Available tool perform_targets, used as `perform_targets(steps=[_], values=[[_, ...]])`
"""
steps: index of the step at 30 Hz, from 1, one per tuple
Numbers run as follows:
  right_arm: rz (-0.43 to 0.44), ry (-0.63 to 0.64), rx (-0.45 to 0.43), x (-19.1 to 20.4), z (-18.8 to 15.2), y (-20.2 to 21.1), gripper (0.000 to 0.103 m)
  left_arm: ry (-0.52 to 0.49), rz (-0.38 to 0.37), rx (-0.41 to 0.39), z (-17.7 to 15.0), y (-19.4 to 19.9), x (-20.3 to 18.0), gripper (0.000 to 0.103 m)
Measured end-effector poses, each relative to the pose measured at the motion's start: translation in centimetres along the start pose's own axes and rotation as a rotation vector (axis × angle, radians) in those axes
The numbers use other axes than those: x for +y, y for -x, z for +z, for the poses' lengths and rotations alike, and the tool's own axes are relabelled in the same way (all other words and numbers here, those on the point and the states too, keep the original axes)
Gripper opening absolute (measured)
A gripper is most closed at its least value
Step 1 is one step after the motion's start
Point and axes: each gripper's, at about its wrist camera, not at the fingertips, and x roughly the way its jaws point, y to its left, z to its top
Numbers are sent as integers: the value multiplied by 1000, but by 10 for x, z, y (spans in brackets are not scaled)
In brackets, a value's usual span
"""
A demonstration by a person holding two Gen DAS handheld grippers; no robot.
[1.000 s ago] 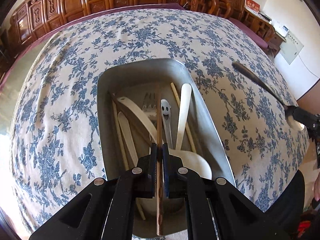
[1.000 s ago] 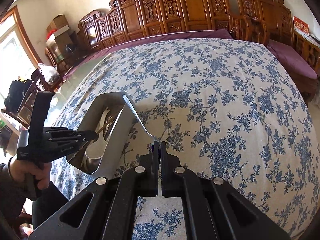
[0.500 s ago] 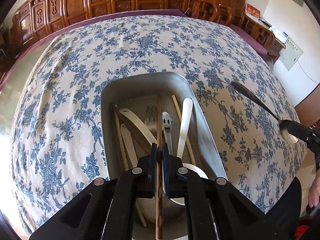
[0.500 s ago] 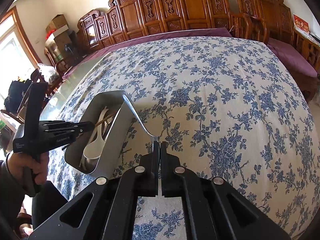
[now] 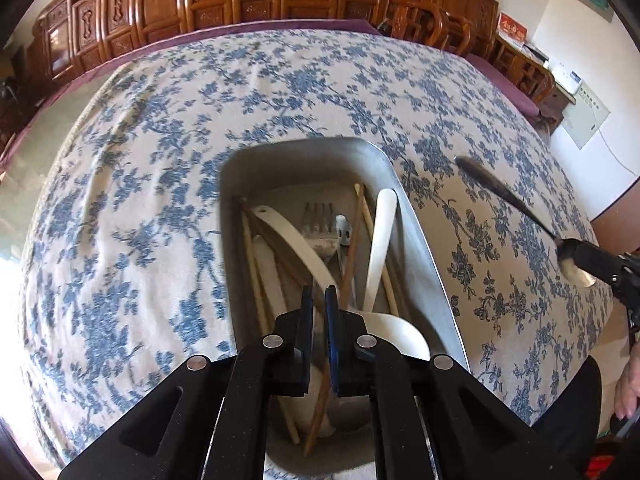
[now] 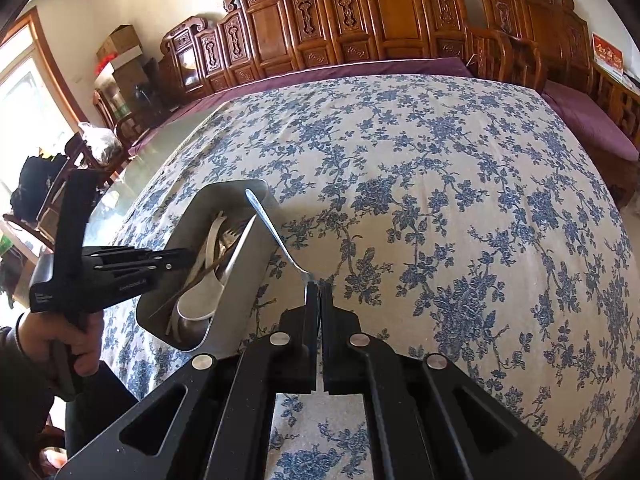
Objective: Organize utensils
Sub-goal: 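Lower the wooden chopstick into the metal tray with the left tool, then open the left tool and withdraw while the right tool lowers the fork into the tray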
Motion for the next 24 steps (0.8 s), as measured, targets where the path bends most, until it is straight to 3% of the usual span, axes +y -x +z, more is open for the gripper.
perform_targets(steps=[2,4,8,11,14,17,24], values=[[8,2,3,6,2,-4,2,8,11,-14,-3,10,6,8],[17,2,7,13,3,-8,2,16,21,-31,-6,20,13,17],[27,18,15,32,7,-18,2,30,36,-65,-13,41,27,19],[27,35,28,49,8,-28,2,36,51,-90,-18,54,35,29],[28,44,42,63,9,-36,2,43,57,-105,-21,64,43,32],[23,55,56,78,12,-46,2,51,63,-120,-24,72,49,46],[-24,87,91,106,16,-71,2,68,70,-135,-31,83,61,46]])
